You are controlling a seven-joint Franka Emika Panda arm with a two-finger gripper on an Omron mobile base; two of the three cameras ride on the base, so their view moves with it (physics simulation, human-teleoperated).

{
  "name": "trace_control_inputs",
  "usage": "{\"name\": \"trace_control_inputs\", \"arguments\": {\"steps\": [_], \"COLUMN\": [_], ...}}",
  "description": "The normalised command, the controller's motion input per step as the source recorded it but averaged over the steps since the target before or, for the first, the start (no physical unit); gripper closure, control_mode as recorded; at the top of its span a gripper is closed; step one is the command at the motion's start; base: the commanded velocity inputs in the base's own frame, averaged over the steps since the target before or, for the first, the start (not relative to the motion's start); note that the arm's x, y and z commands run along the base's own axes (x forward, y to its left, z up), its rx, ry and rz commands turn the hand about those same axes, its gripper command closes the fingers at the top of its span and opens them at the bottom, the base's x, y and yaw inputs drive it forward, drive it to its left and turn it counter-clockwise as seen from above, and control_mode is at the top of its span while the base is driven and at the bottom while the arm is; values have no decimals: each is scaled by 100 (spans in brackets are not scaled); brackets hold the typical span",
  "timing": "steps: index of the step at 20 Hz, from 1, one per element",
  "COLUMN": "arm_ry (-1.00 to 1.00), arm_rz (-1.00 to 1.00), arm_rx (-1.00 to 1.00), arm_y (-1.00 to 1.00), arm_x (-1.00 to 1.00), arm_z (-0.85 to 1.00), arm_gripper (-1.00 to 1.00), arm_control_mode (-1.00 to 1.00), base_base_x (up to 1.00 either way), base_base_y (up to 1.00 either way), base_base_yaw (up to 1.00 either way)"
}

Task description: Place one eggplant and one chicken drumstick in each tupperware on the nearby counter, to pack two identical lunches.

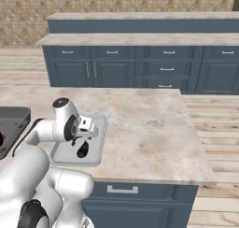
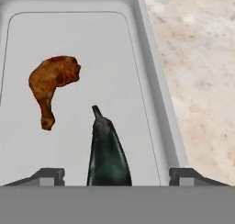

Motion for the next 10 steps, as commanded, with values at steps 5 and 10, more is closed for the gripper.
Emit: {"name": "trace_control_inputs", "arguments": {"steps": [5,10], "arm_ry": [-1,-1], "arm_rz": [-2,-3], "arm_rx": [0,0], "arm_y": [-7,-3], "arm_x": [0,-51], "arm_z": [14,53], "arm_gripper": [-100,-100], "arm_control_mode": [-100,-100], "base_base_x": [0,0], "base_base_y": [0,0], "base_base_yaw": [0,0]}}
